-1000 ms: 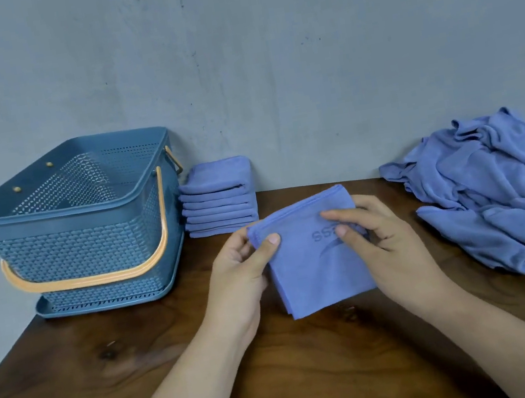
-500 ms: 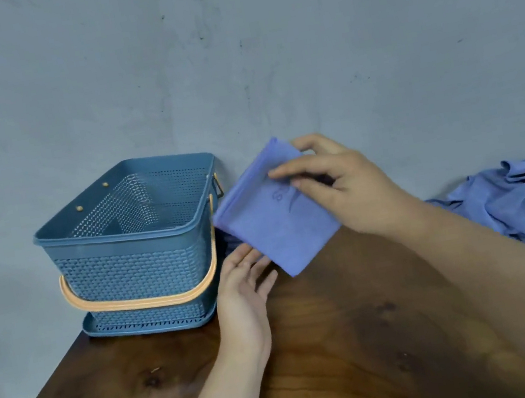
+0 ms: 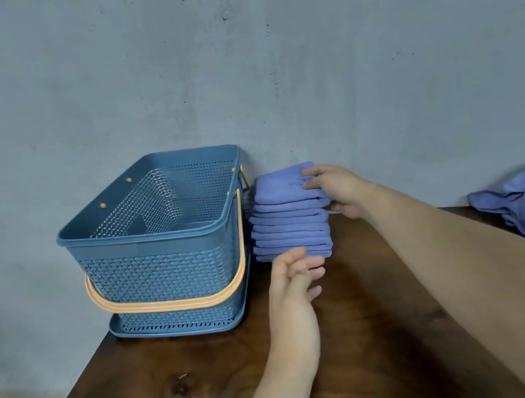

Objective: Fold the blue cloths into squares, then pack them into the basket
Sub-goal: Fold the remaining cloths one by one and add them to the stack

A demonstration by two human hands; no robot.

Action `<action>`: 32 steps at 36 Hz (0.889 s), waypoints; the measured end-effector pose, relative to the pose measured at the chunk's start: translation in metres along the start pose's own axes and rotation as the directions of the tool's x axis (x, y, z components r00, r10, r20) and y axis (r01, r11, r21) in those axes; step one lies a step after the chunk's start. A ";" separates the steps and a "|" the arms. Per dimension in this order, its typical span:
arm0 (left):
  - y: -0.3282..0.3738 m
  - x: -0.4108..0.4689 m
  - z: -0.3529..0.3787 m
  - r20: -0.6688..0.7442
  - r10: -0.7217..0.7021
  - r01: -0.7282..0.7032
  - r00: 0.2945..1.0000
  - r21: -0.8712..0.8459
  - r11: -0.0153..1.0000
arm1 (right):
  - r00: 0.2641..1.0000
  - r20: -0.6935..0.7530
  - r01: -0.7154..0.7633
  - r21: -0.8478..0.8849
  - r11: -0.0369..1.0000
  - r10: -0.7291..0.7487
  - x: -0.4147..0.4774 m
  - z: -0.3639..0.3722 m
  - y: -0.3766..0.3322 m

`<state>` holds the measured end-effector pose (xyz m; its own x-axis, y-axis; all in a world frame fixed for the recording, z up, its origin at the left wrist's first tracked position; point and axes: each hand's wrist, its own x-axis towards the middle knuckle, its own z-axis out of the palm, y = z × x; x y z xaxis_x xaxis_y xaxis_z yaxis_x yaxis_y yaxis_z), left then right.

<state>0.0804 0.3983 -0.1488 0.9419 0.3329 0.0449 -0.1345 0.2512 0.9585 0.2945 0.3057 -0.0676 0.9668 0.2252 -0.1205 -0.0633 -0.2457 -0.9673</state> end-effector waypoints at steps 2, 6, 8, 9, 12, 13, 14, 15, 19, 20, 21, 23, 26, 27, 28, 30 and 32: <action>-0.001 -0.001 0.000 -0.013 -0.014 0.015 1.000 0.028 0.999 | 1.000 -0.005 -0.012 0.026 1.000 0.012 0.003 0.004 0.000; -0.003 -0.003 -0.002 -0.024 -0.041 0.042 0.999 0.054 0.998 | 0.998 -0.056 0.001 0.024 1.000 0.000 0.003 0.017 -0.002; -0.001 -0.002 -0.002 -0.025 -0.047 0.048 0.999 0.054 0.997 | 0.997 -0.070 0.020 -0.049 0.999 -0.023 0.003 0.021 -0.006; -0.001 -0.001 -0.002 -0.026 -0.048 0.049 0.999 0.053 0.997 | 0.996 -0.081 0.029 -0.111 0.993 -0.038 0.004 0.022 -0.007; 0.003 -0.003 -0.001 -0.019 -0.037 0.038 0.999 0.050 0.998 | 0.991 -0.105 0.049 -0.278 0.959 -0.081 -0.004 0.017 -0.011; 0.003 -0.003 -0.001 -0.011 -0.033 0.034 0.999 0.050 0.998 | 0.989 -0.104 0.064 -0.316 0.946 -0.102 -0.006 0.013 -0.011; 0.003 -0.004 -0.001 0.000 -0.028 0.028 1.000 0.051 0.998 | 0.986 -0.102 0.092 -0.349 0.933 -0.135 -0.010 0.008 -0.011; 0.003 -0.005 0.000 0.009 -0.022 0.022 1.000 0.059 0.998 | 0.981 -0.104 0.119 -0.360 0.925 -0.167 -0.013 0.004 -0.010; 0.003 -0.005 -0.001 0.026 -0.010 0.007 1.000 0.099 0.995 | 0.963 -0.144 0.170 -0.321 0.932 -0.226 -0.045 -0.016 0.002; 0.005 -0.005 0.000 0.029 -0.005 0.002 1.000 0.110 0.994 | 0.961 -0.141 0.185 -0.317 0.930 -0.239 -0.058 -0.020 0.007; 0.006 -0.006 0.000 0.033 0.002 -0.006 0.999 0.122 0.993 | 0.958 -0.134 0.200 -0.318 0.927 -0.253 -0.073 -0.024 0.013; 0.008 -0.010 0.000 0.046 0.019 -0.026 0.999 0.151 0.988 | 0.956 -0.109 0.222 -0.336 0.915 -0.271 -0.106 -0.032 0.028; 0.007 -0.016 -0.003 0.090 0.045 -0.064 0.995 0.215 0.975 | 0.968 -0.027 0.227 -0.342 0.912 -0.251 -0.161 -0.048 0.060; 0.006 -0.017 -0.004 0.109 0.061 -0.085 0.992 0.236 0.968 | 0.970 -0.010 0.223 -0.347 0.911 -0.242 -0.178 -0.055 0.071; 0.007 -0.018 -0.005 0.128 0.080 -0.111 0.989 0.265 0.958 | 0.973 -0.006 0.212 -0.356 0.910 -0.230 -0.193 -0.062 0.081; 0.006 -0.021 -0.007 0.169 0.127 -0.178 0.977 0.333 0.926 | 0.977 -0.011 0.193 -0.368 0.910 -0.212 -0.221 -0.079 0.096; 0.006 -0.026 -0.008 0.214 0.167 -0.242 0.962 0.395 0.887 | 0.974 -0.020 0.202 -0.367 0.908 -0.224 -0.245 -0.098 0.107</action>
<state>0.0532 0.3982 -0.1464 0.9500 0.1676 0.2634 -0.2252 -0.2164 0.9500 0.0754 0.1321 -0.1195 0.9612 0.2555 0.1043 0.2282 -0.5238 -0.8207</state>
